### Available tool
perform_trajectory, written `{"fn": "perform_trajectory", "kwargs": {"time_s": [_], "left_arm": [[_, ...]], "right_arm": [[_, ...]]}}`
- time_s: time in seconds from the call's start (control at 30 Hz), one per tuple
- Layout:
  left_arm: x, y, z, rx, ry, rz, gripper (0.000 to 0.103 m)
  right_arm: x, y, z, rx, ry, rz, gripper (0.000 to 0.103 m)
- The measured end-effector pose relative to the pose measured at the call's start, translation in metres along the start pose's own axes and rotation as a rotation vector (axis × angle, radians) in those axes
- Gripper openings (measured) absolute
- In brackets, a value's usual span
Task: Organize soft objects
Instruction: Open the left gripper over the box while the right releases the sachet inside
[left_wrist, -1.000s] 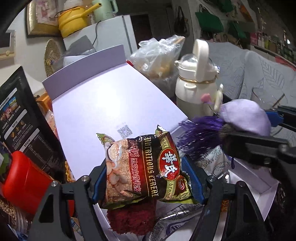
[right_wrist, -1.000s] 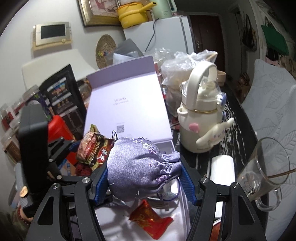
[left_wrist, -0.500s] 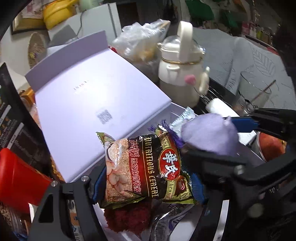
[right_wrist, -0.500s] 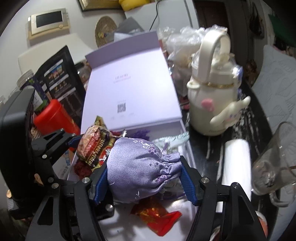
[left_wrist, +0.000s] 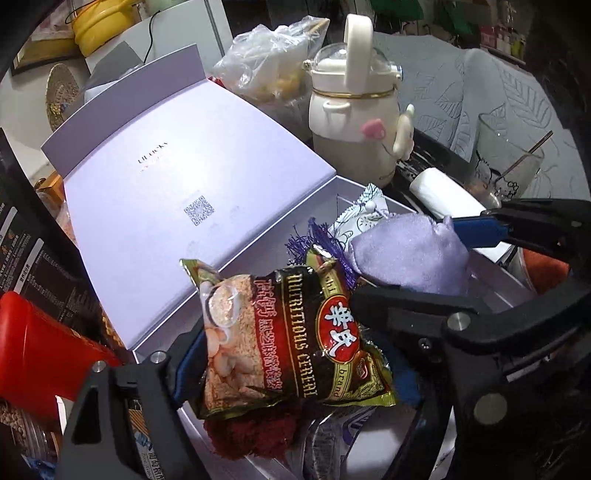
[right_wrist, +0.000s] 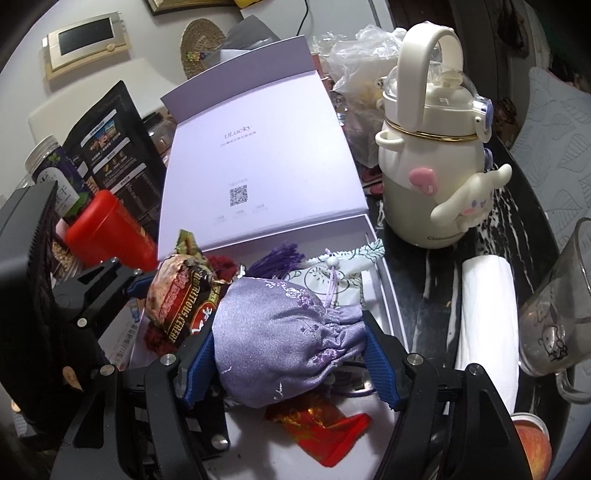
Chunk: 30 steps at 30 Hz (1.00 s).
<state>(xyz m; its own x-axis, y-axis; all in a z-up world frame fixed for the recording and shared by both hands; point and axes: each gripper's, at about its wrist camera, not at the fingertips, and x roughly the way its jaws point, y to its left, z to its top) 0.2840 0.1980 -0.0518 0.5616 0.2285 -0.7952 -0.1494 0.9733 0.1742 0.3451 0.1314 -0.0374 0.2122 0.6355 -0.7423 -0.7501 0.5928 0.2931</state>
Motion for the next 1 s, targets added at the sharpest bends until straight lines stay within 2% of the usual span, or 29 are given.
{"fn": "perform_trajectory", "kwargs": {"time_s": [0.3, 0.43, 0.53, 0.63, 0.8, 1.0], "left_arm": [[-0.005, 0.005, -0.001, -0.045, -0.01, -0.027, 0.087], [-0.011, 0.011, -0.003, -0.08, -0.017, -0.007, 0.087], [-0.015, 0.016, -0.004, -0.096, -0.018, -0.009, 0.087], [-0.024, 0.016, -0.004, -0.08, -0.042, 0.017, 0.087], [-0.044, 0.016, -0.001, -0.067, -0.092, 0.039, 0.087], [-0.065, 0.021, 0.007, -0.086, -0.128, 0.062, 0.087]], "right_arm": [[0.001, 0.001, 0.001, 0.001, 0.012, -0.011, 0.074], [-0.001, 0.003, 0.002, -0.01, 0.007, -0.024, 0.084], [-0.004, 0.006, 0.003, -0.02, -0.01, -0.041, 0.084], [-0.008, 0.01, 0.003, -0.038, -0.015, -0.046, 0.088], [-0.019, 0.014, 0.005, -0.041, -0.045, -0.051, 0.088], [-0.042, 0.018, 0.013, -0.048, -0.089, -0.07, 0.09]]}}
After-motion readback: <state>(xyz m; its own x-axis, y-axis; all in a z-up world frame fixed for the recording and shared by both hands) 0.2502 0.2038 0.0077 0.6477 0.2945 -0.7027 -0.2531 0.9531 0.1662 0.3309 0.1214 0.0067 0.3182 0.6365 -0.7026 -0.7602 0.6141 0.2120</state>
